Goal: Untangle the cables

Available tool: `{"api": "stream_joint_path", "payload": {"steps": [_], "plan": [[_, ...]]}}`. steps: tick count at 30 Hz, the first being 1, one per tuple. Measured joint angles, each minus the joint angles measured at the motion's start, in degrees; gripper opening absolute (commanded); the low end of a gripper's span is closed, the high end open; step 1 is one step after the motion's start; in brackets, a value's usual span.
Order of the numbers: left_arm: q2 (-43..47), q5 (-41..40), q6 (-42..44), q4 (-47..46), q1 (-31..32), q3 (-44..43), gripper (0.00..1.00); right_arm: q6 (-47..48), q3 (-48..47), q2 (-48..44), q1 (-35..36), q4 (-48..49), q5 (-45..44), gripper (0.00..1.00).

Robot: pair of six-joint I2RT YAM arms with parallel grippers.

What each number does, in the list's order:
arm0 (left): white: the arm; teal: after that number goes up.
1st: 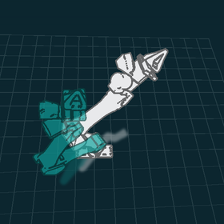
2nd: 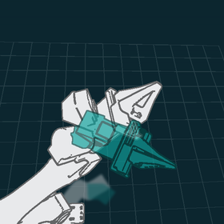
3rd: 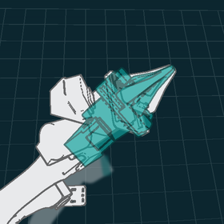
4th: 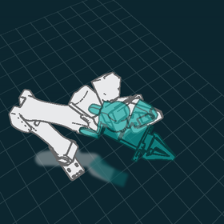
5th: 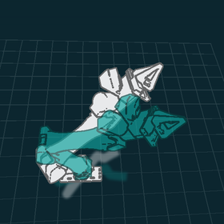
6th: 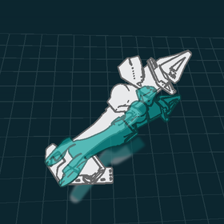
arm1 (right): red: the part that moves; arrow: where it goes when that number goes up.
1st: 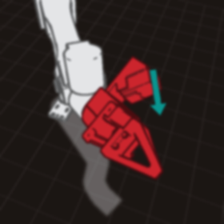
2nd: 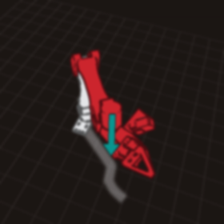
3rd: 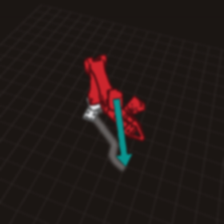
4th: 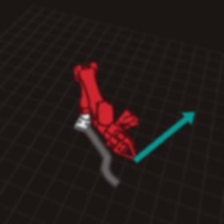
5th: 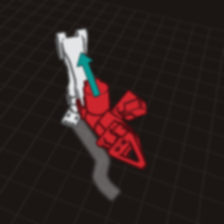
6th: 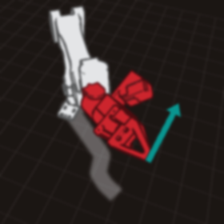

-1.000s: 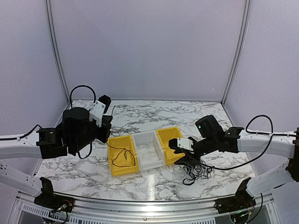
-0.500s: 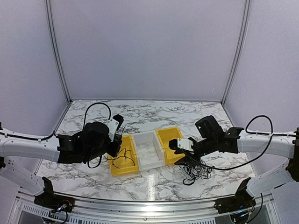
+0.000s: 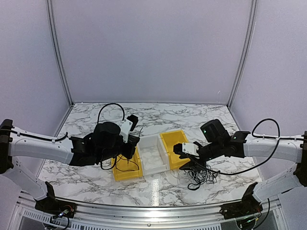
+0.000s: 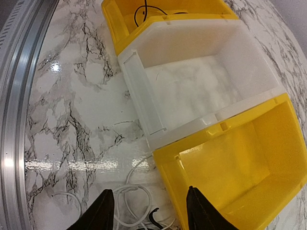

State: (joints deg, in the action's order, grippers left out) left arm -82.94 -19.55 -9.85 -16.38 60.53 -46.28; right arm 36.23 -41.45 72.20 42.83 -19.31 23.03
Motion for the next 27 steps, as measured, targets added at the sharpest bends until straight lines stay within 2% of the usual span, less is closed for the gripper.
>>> {"api": "stream_joint_path", "payload": {"steps": [4, 11, 18, 22, 27], "plan": [[-1.03, 0.70, -0.83, -2.40, -0.63, 1.01, 0.00, 0.07, 0.20, 0.00, 0.00, -0.02, -0.02, 0.51], [-1.03, 1.09, -4.20, -4.72, -2.10, 8.17, 0.00, 0.48, 0.20, 0.02, 0.00, -0.02, -0.02, 0.51], [-0.98, 0.76, -6.73, -5.29, -2.16, 9.92, 0.00, 0.68, 0.20, 0.02, 0.00, -0.02, -0.02, 0.51], [-0.85, -1.66, -9.25, -2.67, -2.16, 9.53, 0.00, 0.90, 0.20, 0.02, 0.00, -0.02, -0.02, 0.51], [-2.32, -4.39, -13.99, 6.93, -2.16, 4.74, 0.00, 1.14, 0.20, 0.02, 0.00, -0.02, -0.02, 0.51]]}}
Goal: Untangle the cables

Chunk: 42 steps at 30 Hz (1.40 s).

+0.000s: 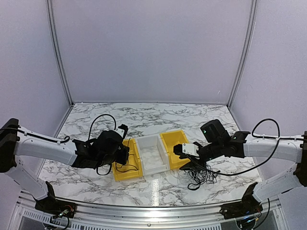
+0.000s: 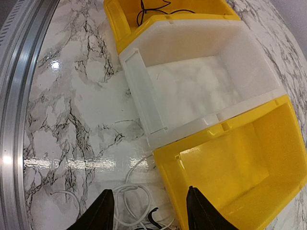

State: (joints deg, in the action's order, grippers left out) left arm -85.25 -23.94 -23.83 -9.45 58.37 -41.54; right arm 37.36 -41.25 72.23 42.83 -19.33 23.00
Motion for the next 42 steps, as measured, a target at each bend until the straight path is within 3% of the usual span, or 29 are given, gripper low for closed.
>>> {"api": "stream_joint_path", "payload": {"steps": [10, 23, 33, 42], "plan": [[-5.25, -0.04, -7.06, 11.21, 0.00, -7.32, 0.00, 0.20, 0.00, 0.00, 0.00, -0.02, 0.04, 0.51], [-9.03, 1.51, -9.38, 14.49, -0.04, -10.27, 0.00, 0.15, 0.00, -0.24, 0.00, -0.07, 0.07, 0.51], [-1.38, 1.38, -9.66, 19.19, -0.04, -10.91, 0.35, 0.15, -0.09, -4.07, 0.00, -2.16, 0.44, 0.52], [2.25, -0.15, -9.07, 22.43, -0.04, -11.26, 0.42, 0.37, -1.49, -7.28, -0.04, -5.75, -1.97, 0.51]]}}
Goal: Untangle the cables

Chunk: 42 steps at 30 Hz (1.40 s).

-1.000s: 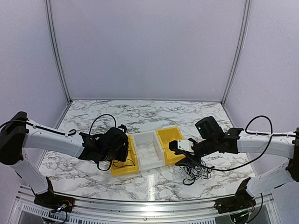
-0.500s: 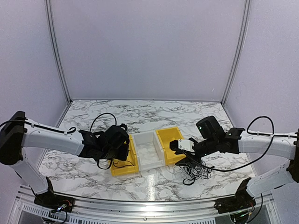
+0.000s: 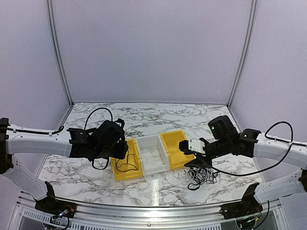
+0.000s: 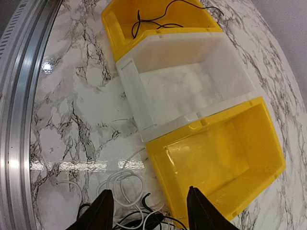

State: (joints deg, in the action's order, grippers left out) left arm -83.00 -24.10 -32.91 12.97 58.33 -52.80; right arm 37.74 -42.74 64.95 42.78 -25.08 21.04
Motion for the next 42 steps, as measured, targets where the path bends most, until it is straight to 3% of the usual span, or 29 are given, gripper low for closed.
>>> {"api": "stream_joint_path", "payload": {"steps": [5, 13, 19, 22, 27, 33, 42], "plan": [[1.86, -0.87, 1.33, 2.32, 0.00, -0.96, 0.45, 0.94, -1.79, -1.99, -1.66, -4.63, -1.40, 0.49], [7.96, -6.88, 3.67, 5.97, -0.31, -5.92, 0.58, 4.04, -5.38, -4.70, -10.64, -12.35, -2.05, 0.46], [3.93, -8.72, 4.87, 7.21, -0.74, -9.70, 0.59, 7.41, -5.38, -5.66, -15.45, -18.38, -3.52, 0.46], [0.74, -8.79, 4.94, 7.67, -1.60, -10.64, 0.59, 8.46, -4.59, -6.64, -16.33, -20.57, -4.72, 0.50], [-4.63, -1.62, 7.10, 5.11, -1.79, -13.09, 0.59, 9.14, -0.02, -7.50, -16.35, -22.56, -6.62, 0.53], [-11.67, 9.14, 9.55, -4.37, 3.21, -17.25, 0.58, 8.68, 1.05, -6.34, -16.35, -22.95, -7.04, 0.55], [-19.04, 15.32, 8.70, -14.12, 8.39, -20.02, 0.56, 7.80, -2.32, -1.75, -16.35, -27.08, -5.33, 0.62]]}}
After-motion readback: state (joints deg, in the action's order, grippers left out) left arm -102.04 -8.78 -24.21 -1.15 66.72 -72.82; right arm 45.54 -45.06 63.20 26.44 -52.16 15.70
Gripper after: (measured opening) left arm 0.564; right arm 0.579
